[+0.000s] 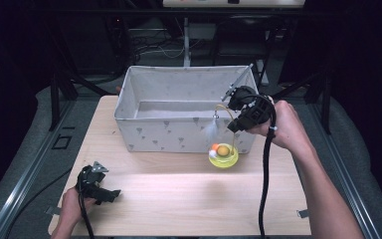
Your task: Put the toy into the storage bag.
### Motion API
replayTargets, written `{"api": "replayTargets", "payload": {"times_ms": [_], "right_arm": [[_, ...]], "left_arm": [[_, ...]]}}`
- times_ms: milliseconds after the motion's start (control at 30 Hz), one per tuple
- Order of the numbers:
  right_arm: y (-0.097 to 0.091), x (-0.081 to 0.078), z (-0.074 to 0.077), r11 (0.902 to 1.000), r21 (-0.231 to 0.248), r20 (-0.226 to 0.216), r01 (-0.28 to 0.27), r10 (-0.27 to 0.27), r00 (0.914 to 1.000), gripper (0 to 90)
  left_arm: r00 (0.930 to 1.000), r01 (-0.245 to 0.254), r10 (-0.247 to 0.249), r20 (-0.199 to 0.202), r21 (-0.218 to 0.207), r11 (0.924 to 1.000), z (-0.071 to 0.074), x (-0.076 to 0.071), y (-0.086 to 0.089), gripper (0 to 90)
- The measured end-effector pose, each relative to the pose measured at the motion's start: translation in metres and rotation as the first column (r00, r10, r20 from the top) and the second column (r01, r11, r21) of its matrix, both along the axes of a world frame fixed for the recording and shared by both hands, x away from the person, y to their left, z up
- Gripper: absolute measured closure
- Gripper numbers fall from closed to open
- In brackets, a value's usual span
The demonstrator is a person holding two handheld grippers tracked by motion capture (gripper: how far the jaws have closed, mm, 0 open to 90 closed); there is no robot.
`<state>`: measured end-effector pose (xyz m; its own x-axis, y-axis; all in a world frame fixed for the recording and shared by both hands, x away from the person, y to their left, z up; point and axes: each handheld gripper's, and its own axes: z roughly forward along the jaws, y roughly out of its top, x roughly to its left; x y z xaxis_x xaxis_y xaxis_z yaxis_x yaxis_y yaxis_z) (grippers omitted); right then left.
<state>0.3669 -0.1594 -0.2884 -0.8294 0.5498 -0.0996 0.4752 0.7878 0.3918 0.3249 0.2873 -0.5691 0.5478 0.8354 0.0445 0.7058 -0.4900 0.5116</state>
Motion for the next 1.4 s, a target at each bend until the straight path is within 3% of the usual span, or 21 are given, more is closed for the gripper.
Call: {"api": "replayTargets", "payload": {"times_ms": [533,1400], "right_arm": [[0.002,-0.005,0.029,1.0000,0.006,0.042,-0.007,0.007,0.9991,89.0],[-0.001,-0.007,0.073,0.9995,0.032,0.101,-0.003,-0.001,0.9949,89.0]], "left_arm": [[1.0000,0.003,-0.003,0.005,-0.013,0.9999,0.001,-0.001,0.000,0.1],[0.9998,0.022,-0.022,0.000,0.002,0.9998,0.000,0.001,-0.002,0.1]]}}
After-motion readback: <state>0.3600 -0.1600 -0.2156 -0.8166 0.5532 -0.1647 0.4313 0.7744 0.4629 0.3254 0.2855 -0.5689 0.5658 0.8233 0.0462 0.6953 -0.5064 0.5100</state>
